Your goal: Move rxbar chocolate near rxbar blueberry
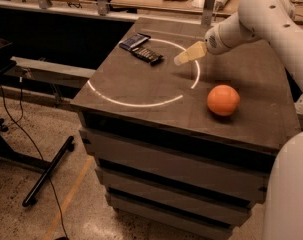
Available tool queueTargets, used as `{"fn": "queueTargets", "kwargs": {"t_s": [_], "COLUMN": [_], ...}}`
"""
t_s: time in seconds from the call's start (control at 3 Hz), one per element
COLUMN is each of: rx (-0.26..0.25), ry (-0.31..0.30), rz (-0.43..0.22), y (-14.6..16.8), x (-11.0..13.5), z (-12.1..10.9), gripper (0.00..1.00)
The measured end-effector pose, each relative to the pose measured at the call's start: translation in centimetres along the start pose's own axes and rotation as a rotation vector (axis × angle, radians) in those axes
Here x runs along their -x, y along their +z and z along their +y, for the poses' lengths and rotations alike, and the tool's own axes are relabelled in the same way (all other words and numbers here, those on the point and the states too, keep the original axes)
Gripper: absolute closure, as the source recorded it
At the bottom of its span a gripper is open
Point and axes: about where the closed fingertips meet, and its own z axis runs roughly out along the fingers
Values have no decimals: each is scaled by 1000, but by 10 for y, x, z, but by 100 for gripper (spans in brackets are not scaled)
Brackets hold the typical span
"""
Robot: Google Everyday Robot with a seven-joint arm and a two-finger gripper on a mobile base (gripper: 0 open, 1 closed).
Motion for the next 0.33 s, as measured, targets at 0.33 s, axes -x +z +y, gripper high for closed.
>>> {"fn": "queueTargets", "kwargs": {"t_s": [0.33], "rx": [0], "ry": [0], "rz": [0], "y": [0], "x": [0], "z": [0], "gripper": [0]}}
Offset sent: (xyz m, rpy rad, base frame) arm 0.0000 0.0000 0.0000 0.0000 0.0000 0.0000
